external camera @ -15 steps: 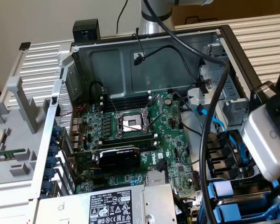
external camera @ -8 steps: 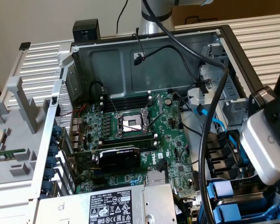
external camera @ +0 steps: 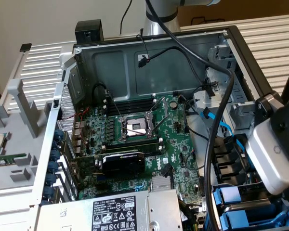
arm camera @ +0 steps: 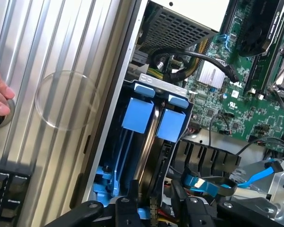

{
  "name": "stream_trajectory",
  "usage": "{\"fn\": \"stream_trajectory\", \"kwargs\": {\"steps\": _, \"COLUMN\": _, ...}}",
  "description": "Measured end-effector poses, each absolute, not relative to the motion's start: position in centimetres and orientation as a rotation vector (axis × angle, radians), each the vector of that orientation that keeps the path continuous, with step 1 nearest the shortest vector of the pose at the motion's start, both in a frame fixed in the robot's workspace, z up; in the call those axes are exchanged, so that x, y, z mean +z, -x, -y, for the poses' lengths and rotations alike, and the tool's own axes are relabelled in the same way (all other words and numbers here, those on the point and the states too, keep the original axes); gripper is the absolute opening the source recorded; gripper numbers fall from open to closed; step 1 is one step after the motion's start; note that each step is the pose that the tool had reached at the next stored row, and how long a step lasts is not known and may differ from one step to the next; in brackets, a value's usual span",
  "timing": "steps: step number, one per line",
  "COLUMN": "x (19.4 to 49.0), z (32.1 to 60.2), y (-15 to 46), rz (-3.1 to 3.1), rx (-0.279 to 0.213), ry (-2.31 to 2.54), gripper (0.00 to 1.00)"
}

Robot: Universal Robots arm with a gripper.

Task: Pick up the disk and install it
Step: 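Insert the first disk wire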

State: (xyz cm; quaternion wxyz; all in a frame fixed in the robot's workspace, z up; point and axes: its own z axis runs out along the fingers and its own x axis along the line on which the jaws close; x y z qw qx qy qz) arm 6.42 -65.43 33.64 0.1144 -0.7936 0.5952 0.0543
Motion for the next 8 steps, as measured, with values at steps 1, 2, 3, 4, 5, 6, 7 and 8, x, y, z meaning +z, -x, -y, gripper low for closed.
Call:
{"fn": "stream_trajectory", "kwargs": {"steps": 1, "x": 33.6, "z": 65.43, "y": -6.42, "rz": -1.744, "rx": 0.161, "ry": 2.326, "gripper": 0.4}}
{"fn": "stream_trajectory", "kwargs": {"steps": 2, "x": 33.58, "z": 65.43, "y": -6.42, "rz": -1.744, "rx": 0.161, "ry": 2.326, "gripper": 0.4}}
{"fn": "stream_trajectory", "kwargs": {"steps": 3, "x": 33.57, "z": 65.43, "y": -6.42, "rz": -1.744, "rx": 0.162, "ry": 2.327, "gripper": 0.4}}
{"fn": "stream_trajectory", "kwargs": {"steps": 4, "x": 33.54, "z": 65.43, "y": -6.41, "rz": -1.745, "rx": 0.163, "ry": 2.327, "gripper": 0.4}}
{"fn": "stream_trajectory", "kwargs": {"steps": 5, "x": 33.52, "z": 65.44, "y": -6.4, "rz": -1.745, "rx": 0.164, "ry": 2.327, "gripper": 0.4}}
{"fn": "stream_trajectory", "kwargs": {"steps": 6, "x": 33.51, "z": 65.43, "y": -6.39, "rz": -1.746, "rx": 0.166, "ry": 2.328, "gripper": 0.4}}
{"fn": "stream_trajectory", "kwargs": {"steps": 7, "x": 33.5, "z": 65.43, "y": -6.38, "rz": -1.746, "rx": 0.166, "ry": 2.328, "gripper": 0.4}}
{"fn": "stream_trajectory", "kwargs": {"steps": 8, "x": 33.49, "z": 65.43, "y": -6.37, "rz": -1.746, "rx": 0.167, "ry": 2.328, "gripper": 0.4}}
